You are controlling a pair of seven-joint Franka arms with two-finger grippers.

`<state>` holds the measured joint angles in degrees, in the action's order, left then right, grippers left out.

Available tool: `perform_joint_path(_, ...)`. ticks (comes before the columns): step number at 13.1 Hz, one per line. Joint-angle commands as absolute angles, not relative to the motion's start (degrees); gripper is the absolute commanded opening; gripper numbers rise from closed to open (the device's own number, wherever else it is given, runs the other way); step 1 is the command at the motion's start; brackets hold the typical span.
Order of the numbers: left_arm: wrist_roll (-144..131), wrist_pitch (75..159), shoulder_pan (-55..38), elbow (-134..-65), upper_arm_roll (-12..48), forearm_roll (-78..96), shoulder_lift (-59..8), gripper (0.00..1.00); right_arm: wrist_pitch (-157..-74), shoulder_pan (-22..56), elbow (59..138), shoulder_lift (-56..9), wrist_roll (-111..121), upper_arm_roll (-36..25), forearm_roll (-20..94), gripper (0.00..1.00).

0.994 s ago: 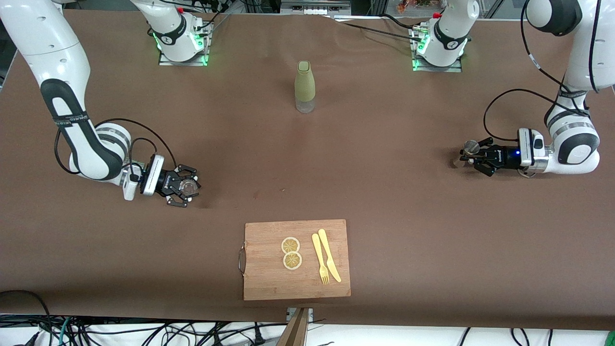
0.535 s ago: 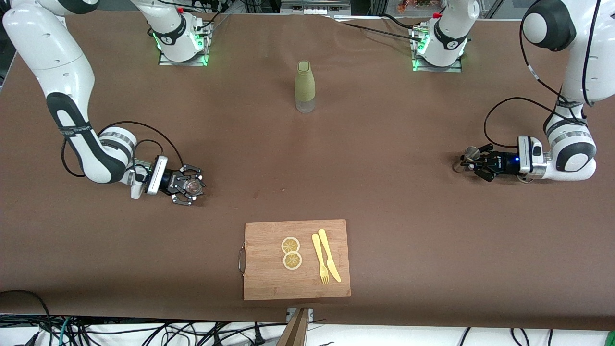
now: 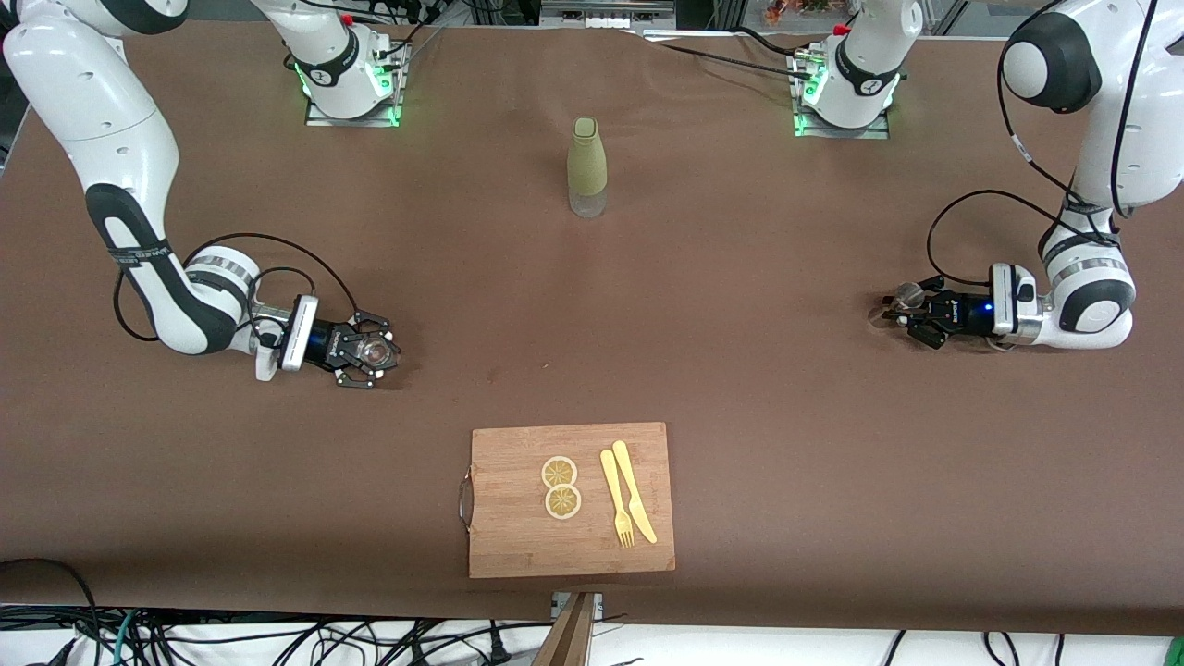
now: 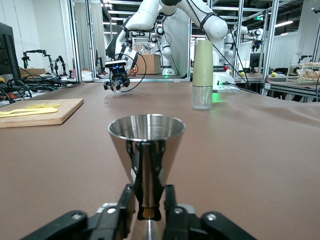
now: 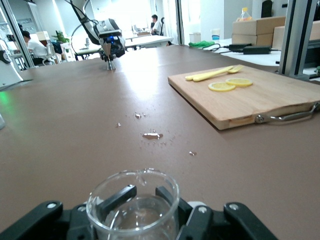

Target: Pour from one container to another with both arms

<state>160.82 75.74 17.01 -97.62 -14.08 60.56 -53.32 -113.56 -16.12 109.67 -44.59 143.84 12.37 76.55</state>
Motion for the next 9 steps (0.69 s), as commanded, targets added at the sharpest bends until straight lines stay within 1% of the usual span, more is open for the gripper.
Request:
perform_joint_path(1, 172.55, 75.23, 16.96, -95.19, -16.07, 59.68, -54.58, 1.00, -108.74, -17.49, 109.34, -44.91, 147.64, 12.22, 76.82, 0.27)
perform_joint_path(3, 165.53, 75.85, 16.79, -92.30, -17.31, 59.07, -54.41, 1.00, -104.87, -17.67, 109.69, -45.09, 150.28, 10.73, 74.98, 0.27)
perform_joint_path(4, 161.93, 77.50, 16.44, -90.46, -18.97, 57.50, -54.14, 1.00, -103.55, -17.67, 109.86, -45.17, 151.08, 10.29, 74.01, 0.27)
perform_joint_path(6, 150.97, 80.32, 16.43, -86.15, -19.51, 50.13, -53.70, 1.00, -101.87, -17.67, 110.04, -46.05, 153.27, 8.97, 73.04, 0.28)
perform_joint_path(9, 131.38, 80.51, 15.48, -82.46, -19.86, 41.34, -48.89, 1.00, -101.43, -17.67, 110.56, -47.55, 155.56, 7.91, 72.25, 0.28)
